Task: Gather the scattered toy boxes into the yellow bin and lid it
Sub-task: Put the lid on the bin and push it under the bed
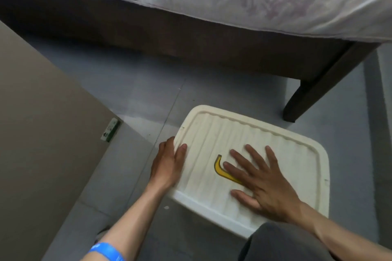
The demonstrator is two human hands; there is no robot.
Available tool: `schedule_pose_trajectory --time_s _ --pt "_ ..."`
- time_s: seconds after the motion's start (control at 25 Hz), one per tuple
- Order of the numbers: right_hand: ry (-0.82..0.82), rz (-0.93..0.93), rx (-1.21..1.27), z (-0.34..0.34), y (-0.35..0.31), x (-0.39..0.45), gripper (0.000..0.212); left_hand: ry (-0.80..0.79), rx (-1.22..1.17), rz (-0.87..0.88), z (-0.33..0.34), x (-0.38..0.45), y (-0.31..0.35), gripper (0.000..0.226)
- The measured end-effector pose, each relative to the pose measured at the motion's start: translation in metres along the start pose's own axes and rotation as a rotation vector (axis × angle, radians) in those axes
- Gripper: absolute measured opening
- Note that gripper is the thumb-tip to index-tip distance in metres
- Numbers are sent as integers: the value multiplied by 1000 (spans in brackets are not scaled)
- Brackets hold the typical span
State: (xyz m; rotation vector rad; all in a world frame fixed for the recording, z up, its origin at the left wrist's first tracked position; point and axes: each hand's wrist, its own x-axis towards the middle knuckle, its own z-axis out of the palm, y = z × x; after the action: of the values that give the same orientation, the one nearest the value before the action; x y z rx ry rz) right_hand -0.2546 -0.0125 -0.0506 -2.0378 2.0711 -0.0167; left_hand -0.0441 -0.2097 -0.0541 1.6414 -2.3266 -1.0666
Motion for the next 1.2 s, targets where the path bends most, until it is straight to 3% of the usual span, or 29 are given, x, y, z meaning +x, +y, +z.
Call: schedule_pose_trajectory --time_s 0.16,0.24,0.32,0.56,0.64,0.72,0.8,0.88,0.96,1.08,1.16,1.2 --pt "-23 11 -7 3 5 6 68 -125 -445 -292 -2 18 -6 80" --pt "-31 10 -31 3 4 9 68 3 -495 -296 -2 18 -5 60" --pt "-42 20 -46 2 8 10 67 163 -466 -233 -1 18 0 38" --pt "15 20 -68 11 5 5 66 373 -240 -103 4 12 14 19" --pt "43 3 -39 11 6 7 65 412 -204 -112 3 9 20 16" --pt "41 -2 -7 6 9 9 64 412 38 -44 7 0 28 23" --pt "69 43 60 1 8 7 62 241 239 250 26 -20 50 43" --pt "145 153 212 0 7 4 59 -154 285 518 55 -40 85 62" --pt "216 318 464 -6 6 12 54 -429 493 503 68 -42 110 93" --pt "433 600 804 -22 8 0 32 -595 751 419 68 -41 134 125" --pt "504 771 784 -14 10 -32 29 -613 804 408 67 -40 145 123" --pt "455 820 618 -8 6 -52 36 -623 808 401 68 -40 148 120"
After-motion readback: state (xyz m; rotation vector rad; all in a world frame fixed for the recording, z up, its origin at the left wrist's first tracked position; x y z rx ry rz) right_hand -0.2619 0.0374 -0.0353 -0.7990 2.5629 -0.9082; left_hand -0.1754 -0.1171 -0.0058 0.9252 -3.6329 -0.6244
